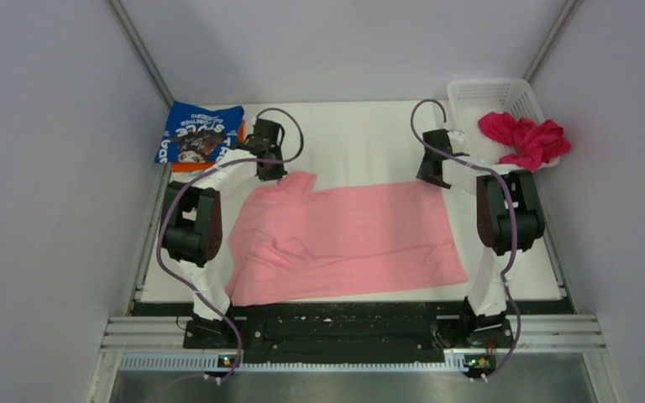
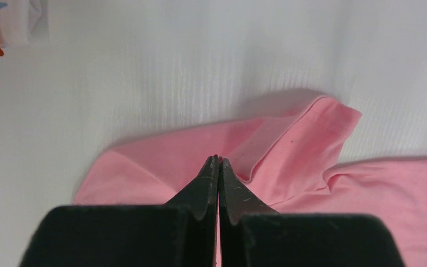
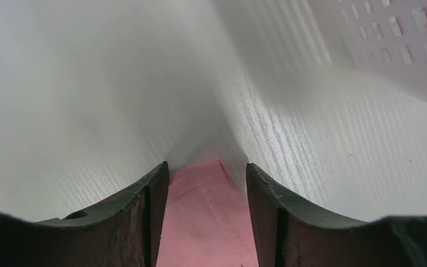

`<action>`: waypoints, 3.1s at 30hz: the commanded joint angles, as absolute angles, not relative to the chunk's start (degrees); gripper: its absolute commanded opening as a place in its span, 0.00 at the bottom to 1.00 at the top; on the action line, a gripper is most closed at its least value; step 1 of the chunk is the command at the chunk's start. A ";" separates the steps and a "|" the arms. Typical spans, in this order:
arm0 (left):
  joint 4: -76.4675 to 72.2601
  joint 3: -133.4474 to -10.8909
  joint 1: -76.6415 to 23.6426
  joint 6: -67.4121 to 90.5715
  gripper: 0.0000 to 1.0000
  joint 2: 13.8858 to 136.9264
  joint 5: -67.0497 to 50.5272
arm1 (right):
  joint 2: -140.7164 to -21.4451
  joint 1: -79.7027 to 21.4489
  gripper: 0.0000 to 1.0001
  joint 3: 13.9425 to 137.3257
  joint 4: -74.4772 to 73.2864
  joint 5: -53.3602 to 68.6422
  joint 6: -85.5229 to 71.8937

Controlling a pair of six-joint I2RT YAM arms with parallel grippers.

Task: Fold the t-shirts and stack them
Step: Grab the side of the flattened tshirt furthest away from the robot with both arms, then fold the other side of the tshirt into a rectangle

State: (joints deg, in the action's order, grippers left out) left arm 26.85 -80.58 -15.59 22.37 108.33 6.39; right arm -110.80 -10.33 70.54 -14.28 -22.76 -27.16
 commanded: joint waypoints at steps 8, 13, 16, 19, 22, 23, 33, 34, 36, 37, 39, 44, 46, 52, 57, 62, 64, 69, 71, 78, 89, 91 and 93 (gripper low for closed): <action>23.66 -75.98 -16.47 23.48 0.00 100.10 6.10 | -107.57 -10.15 0.03 69.40 -11.63 -22.72 -24.74; 23.55 -73.87 -17.02 23.47 0.00 96.65 6.87 | -104.56 -10.19 0.00 67.89 -9.22 -21.33 -22.05; 24.10 -71.97 -17.39 24.53 0.00 94.13 8.25 | -100.74 -10.31 0.00 64.50 -7.38 -19.97 -21.86; 24.78 -69.64 -17.80 25.41 0.00 90.98 9.30 | -96.85 -10.57 0.00 60.48 -5.01 -19.25 -21.84; 24.92 -66.60 -18.54 26.39 0.00 86.97 10.28 | -93.88 -10.75 0.00 58.01 -4.86 -19.36 -21.83; 24.99 -65.56 -18.83 26.78 0.00 85.59 10.90 | -92.92 -10.85 0.00 57.46 -5.15 -19.28 -21.83; 28.39 -55.19 -23.77 30.08 0.00 70.33 16.76 | -84.39 -12.40 0.00 50.60 -4.79 -18.70 -22.08; 28.82 -54.06 -24.38 30.62 0.00 68.94 17.01 | -83.40 -12.40 0.00 49.69 -5.00 -18.87 -22.33; 29.93 -52.06 -25.62 31.73 0.00 66.22 17.05 | -81.40 -12.47 0.00 48.37 -5.53 -19.58 -22.71; 30.72 -51.06 -26.18 32.22 0.00 64.78 17.36 | -80.44 -12.44 0.00 47.79 -5.81 -19.91 -22.81; 32.79 -49.59 -27.13 33.33 0.00 62.00 18.35 | -78.37 -12.47 0.00 46.74 -6.18 -20.00 -23.06; 36.88 -46.31 -29.29 36.70 0.00 55.01 20.34 | -74.33 -12.46 0.00 45.27 -8.66 -19.19 -23.31; 38.05 -45.43 -29.88 38.33 0.00 52.41 19.85 | -72.62 -12.44 0.00 44.25 -9.40 -19.30 -23.49; 43.30 -44.41 -30.48 41.91 0.00 44.69 18.94 | -68.55 -12.42 0.00 43.09 -11.85 -20.21 -23.58; 46.67 -44.24 -30.45 43.44 0.00 40.03 18.67 | -67.08 -12.40 0.00 42.51 -13.34 -20.67 -23.71; 50.16 -43.18 -30.56 44.56 0.00 36.49 16.60 | -66.60 -12.41 0.00 41.75 -13.85 -20.74 -23.95; 50.40 -41.57 -30.54 45.46 0.00 35.26 14.36 | -66.34 -12.44 0.00 41.08 -13.91 -20.61 -24.42; 50.38 -37.13 -30.58 48.66 0.00 33.51 7.56 | -65.24 -12.44 0.00 38.15 -14.12 -20.78 -26.54; 52.05 -35.47 -30.58 50.79 0.00 33.23 6.44 | -64.54 -12.48 0.00 36.79 -15.07 -21.54 -28.05; 54.76 -31.55 -30.66 54.92 0.27 31.78 -1.79 | -62.07 -12.42 0.38 33.50 -20.83 -30.14 -35.81; 52.43 -37.77 -30.67 49.13 0.99 32.45 -0.85 | -56.00 -12.41 0.95 35.43 -24.29 -29.37 -36.71; 45.80 -37.16 -30.71 47.91 0.99 35.35 -2.46 | -54.48 -12.40 0.95 34.79 -21.67 -24.31 -34.48; 38.07 -36.30 -30.69 46.54 0.99 40.97 -4.52 | -53.23 -12.44 0.97 33.58 -18.13 -18.52 -32.27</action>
State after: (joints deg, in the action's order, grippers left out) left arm 53.36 -35.99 -30.48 50.19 33.32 -1.34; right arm -56.29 -11.99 33.41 -24.45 -28.12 -36.32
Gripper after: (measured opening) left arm 0.989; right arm 0.953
